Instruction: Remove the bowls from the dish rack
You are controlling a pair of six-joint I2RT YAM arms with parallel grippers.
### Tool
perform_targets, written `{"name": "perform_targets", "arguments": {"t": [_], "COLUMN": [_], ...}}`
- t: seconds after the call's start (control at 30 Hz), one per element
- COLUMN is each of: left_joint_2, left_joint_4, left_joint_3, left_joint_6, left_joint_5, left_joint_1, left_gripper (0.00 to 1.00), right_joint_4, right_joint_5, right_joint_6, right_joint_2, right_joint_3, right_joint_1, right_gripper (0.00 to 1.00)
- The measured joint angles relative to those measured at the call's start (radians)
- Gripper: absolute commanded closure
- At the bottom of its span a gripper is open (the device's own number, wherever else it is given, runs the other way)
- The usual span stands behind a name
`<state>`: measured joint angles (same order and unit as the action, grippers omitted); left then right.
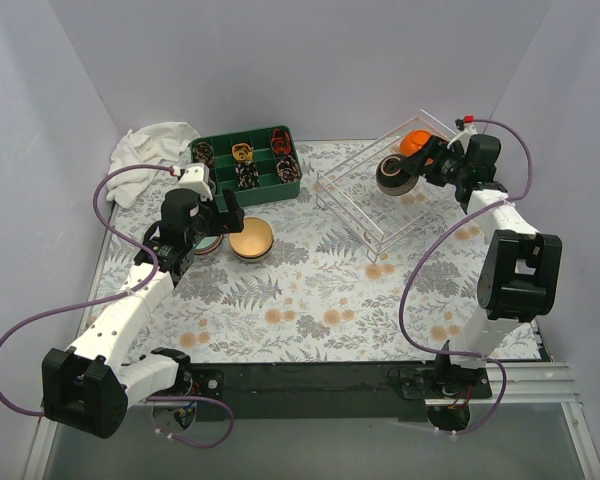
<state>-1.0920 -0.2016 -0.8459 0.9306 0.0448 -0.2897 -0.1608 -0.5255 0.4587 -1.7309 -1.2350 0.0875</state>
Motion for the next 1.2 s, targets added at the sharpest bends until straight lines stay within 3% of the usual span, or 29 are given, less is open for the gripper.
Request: {"name": "perform_targets", "arguments": {"t": [0.73, 1.2], "left_joint_2": [0.0, 0.0], "left_joint_4": [0.0, 0.0], "left_joint_3": [0.0, 0.0], "left_joint_6": [0.0, 0.0], "left_joint_5": [-0.009, -0.019], "left_joint_1": [0.0, 0.0], "left_gripper": [0.02, 0.02], "right_joint_4": [0.259, 0.319], "right_joint_5": [0.052, 0.315], "right_joint_6": [-0.227, -0.44], "right_joint_2": [0.116, 0.35], "right_joint_3": [-0.001, -0.029], "right_joint_1": [-0.069, -0.366], "right_gripper": [0.91, 0.91]}}
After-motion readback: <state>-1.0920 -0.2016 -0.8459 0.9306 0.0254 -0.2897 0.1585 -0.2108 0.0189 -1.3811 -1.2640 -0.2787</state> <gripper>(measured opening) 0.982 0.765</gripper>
